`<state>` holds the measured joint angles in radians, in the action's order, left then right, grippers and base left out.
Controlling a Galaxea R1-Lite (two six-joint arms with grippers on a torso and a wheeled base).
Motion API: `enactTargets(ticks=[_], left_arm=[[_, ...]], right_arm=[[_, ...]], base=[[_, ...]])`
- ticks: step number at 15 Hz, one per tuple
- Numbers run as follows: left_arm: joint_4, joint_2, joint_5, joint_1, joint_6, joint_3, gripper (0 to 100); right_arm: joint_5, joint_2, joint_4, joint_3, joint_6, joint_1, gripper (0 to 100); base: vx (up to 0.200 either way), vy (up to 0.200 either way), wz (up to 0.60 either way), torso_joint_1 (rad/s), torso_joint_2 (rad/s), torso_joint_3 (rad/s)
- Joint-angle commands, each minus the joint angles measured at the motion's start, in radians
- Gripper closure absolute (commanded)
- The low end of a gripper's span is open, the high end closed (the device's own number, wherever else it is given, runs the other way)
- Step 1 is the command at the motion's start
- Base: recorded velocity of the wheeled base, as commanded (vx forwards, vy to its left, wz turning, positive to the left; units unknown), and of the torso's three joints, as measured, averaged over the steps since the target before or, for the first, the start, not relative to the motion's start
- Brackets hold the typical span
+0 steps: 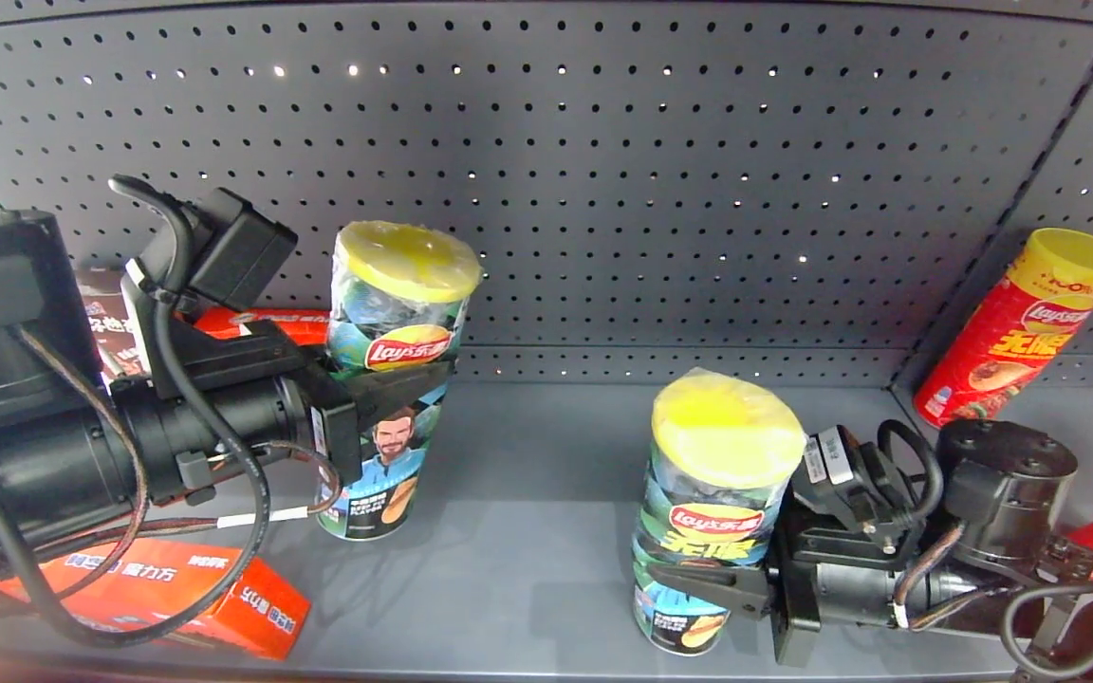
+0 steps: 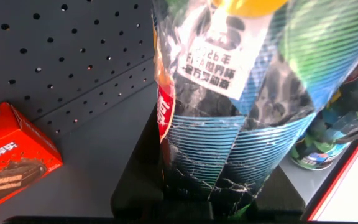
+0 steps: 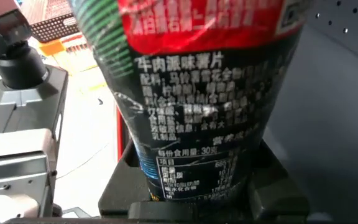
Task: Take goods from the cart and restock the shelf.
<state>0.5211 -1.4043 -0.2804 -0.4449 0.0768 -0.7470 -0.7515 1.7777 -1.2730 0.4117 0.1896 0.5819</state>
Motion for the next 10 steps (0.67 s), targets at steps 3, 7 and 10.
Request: enactTargets(ticks=[3,7,10], left_arm=[[0.0,-0.001,0.0,0.0,0.0,0.002,100],[0.002,-0.001,-0.002,0.0,0.0,0.005,100],[0.002,0.001,0.0,0.0,0.0,0.003,100]], right_arm=[[0.06,0.019,-0.006,-0.007,0.001,0.006,0],[0.07,-0.024,-0.008,-0.027,0.004,0.003,0],[0.09,-0.115,-0.006,-0.096,0.001,-0.017,0]], base=[[0.0,0.0,0.0,0.0,0.0,0.0],[0.0,0.0,0.0,0.0,0.0,0.0],[0.0,0.0,0.0,0.0,0.0,0.0]])
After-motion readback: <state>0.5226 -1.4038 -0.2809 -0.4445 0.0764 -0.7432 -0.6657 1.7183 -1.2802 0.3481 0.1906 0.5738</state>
